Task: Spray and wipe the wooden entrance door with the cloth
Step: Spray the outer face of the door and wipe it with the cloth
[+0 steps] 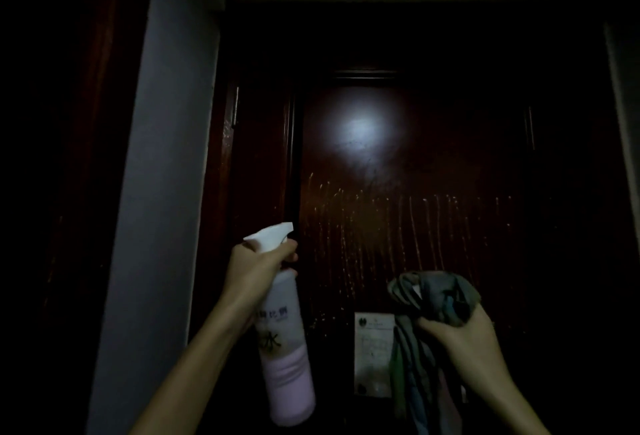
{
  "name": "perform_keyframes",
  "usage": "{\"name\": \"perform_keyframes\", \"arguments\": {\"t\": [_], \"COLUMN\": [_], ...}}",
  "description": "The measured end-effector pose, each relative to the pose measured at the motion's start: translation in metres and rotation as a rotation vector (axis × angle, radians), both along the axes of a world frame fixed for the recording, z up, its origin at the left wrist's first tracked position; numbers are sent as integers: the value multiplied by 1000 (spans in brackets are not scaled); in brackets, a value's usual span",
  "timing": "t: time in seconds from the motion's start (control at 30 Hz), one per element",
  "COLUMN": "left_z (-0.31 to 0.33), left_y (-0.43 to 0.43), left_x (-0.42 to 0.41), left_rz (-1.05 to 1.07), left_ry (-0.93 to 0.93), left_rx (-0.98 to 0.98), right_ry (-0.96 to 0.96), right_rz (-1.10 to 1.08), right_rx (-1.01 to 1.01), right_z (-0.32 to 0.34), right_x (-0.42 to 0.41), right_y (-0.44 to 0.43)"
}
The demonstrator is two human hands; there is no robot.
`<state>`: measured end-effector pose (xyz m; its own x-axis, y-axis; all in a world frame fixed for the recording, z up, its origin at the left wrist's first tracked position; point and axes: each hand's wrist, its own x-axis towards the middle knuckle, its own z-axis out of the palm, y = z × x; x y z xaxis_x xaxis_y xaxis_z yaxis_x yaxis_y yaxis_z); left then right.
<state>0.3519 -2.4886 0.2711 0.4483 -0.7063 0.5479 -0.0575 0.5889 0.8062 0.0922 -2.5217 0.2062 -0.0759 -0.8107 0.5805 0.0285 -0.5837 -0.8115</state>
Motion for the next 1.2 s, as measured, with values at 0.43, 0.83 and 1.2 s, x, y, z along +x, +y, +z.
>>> {"name": "perform_keyframes", "arguments": {"t": [0.43,0.83,1.2], "left_z": [47,39,20], "left_y": [-1,-4,-12], "left_x": [-8,8,32], "left_rz": [96,234,376], "left_ry": [-34,-41,-95], "left_rx": [-77,-38,-82], "right_ry": [205,299,439], "right_rz": [7,-34,-19], "right_rx": [-141,-115,-138], "right_z": [76,67,58], "right_x": [13,0,4], "right_y": [-2,-9,-2]}}
